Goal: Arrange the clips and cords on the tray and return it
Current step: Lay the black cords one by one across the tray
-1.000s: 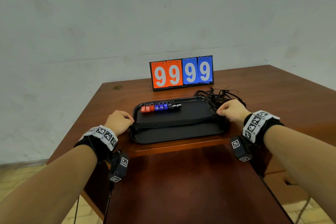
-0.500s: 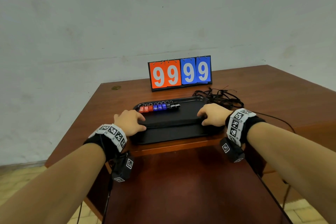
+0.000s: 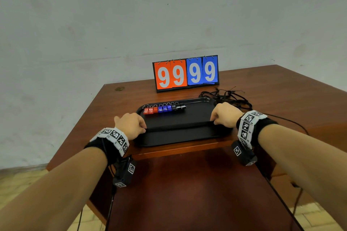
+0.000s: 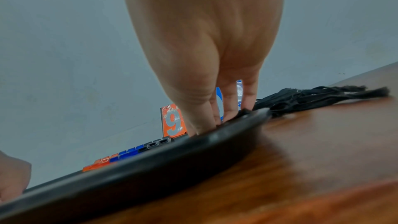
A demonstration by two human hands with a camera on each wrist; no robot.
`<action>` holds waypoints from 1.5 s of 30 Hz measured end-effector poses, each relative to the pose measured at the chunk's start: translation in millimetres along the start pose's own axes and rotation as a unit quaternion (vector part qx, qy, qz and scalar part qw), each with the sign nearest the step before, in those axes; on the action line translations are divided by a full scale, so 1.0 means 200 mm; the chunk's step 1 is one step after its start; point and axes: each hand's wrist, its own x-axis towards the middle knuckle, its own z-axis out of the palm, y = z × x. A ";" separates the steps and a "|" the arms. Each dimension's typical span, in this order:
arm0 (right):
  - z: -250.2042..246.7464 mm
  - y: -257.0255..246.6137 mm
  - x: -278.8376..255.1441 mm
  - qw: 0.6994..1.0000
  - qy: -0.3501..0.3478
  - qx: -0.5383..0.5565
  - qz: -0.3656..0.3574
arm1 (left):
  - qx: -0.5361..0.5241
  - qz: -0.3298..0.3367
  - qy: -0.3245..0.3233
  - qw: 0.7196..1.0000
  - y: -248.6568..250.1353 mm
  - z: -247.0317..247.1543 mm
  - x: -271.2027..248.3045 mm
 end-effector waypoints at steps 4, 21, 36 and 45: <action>-0.01 0.00 -0.01 1.000 -0.004 -0.007 0.008 | 0.000 -0.003 -0.005 1.000 0.00 0.00 0.00; -0.07 0.07 -0.16 0.994 0.064 0.086 -0.013 | -0.016 0.025 0.039 0.999 0.22 -0.08 -0.04; -0.13 0.62 -0.33 0.962 0.123 0.222 0.102 | -0.103 0.124 0.031 0.986 0.99 -0.03 0.14; -0.12 0.82 -0.16 0.956 0.105 0.251 0.109 | -0.123 0.143 -0.004 0.982 1.32 0.05 0.36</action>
